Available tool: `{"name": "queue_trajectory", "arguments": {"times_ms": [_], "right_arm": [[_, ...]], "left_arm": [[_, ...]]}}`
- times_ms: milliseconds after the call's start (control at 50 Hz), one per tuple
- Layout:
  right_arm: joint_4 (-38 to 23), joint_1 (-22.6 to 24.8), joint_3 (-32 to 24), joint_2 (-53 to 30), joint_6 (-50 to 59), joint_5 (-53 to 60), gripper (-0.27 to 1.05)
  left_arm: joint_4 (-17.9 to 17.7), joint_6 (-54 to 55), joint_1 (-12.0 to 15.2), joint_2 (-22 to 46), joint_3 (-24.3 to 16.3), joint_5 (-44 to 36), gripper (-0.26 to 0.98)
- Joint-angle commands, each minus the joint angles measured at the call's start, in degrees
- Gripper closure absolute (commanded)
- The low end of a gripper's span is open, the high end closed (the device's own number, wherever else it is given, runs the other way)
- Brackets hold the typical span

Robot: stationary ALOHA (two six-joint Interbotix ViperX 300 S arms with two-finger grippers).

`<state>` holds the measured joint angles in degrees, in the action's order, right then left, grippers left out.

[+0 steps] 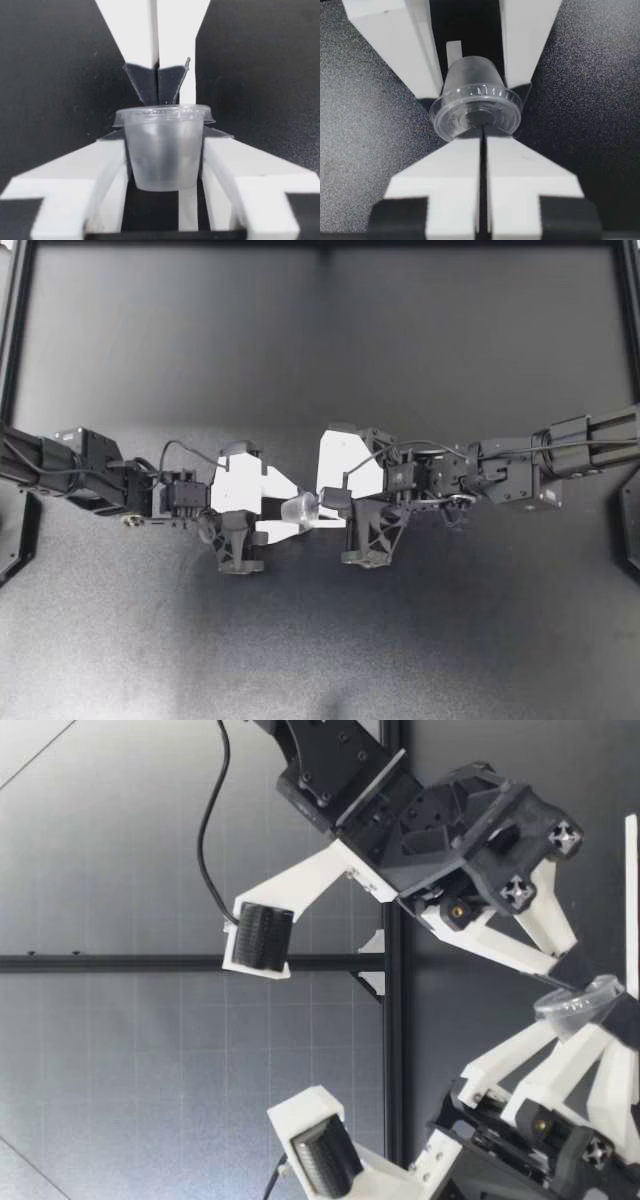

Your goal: Pick up the plastic cup and open its lid.

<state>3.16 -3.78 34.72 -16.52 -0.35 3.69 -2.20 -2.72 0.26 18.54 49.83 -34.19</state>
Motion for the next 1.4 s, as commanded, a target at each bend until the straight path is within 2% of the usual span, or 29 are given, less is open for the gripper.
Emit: {"name": "queue_trajectory", "arguments": {"times_ms": [0, 200, 360, 460, 600, 740, 900, 1140, 1280, 1380], "right_arm": [[-0.1, -0.4, -0.6, 2.2, -0.1, 0.5, 0.96], [-0.1, -0.4, 2.8, 9.2, -0.2, 1.3, 0.96], [-1.1, 0.0, 8.1, 17.7, -0.4, 7.3, 0.96], [-3.9, 0.1, 12.3, 22.7, -0.4, 14.6, 0.95], [-9.2, 0.1, 16.9, 26.5, -0.8, 22.5, 0.94], [-12.4, 0.1, 19.1, 28.2, -4.7, 24.3, 0.89], [-12.5, 0.1, 19.7, 28.7, -14.4, 24.3, 0.74], [-12.3, 0.0, 19.4, 28.8, -33.9, 25.7, 0.39], [-12.0, -0.3, 20.0, 28.8, -46.8, 27.9, 0.35], [-9.1, -0.3, 20.5, 28.4, -56.7, 31.0, 0.35]], "left_arm": [[-0.1, 0.0, -0.2, -0.6, -0.6, 0.1, 0.50], [-0.4, 0.3, -0.2, -1.8, 0.2, -1.8, 0.50], [-0.4, 1.8, -0.2, -3.1, 1.8, -10.3, 0.50], [-0.4, 3.4, -0.2, -3.8, 2.7, -17.4, 0.50], [-0.4, 5.4, -0.2, -4.3, 1.8, -24.0, 0.50], [-0.4, 6.2, -0.2, -5.1, 0.7, -27.9, 0.50], [-0.4, 6.9, -0.2, -8.4, 0.6, -30.7, 0.50], [-0.4, 8.1, -0.2, -10.5, 1.1, -31.6, 0.50], [-0.2, 10.5, -0.2, -10.1, 0.9, -31.6, 0.50], [-0.1, 11.2, -0.2, -10.5, 1.0, -31.8, 0.50]]}}
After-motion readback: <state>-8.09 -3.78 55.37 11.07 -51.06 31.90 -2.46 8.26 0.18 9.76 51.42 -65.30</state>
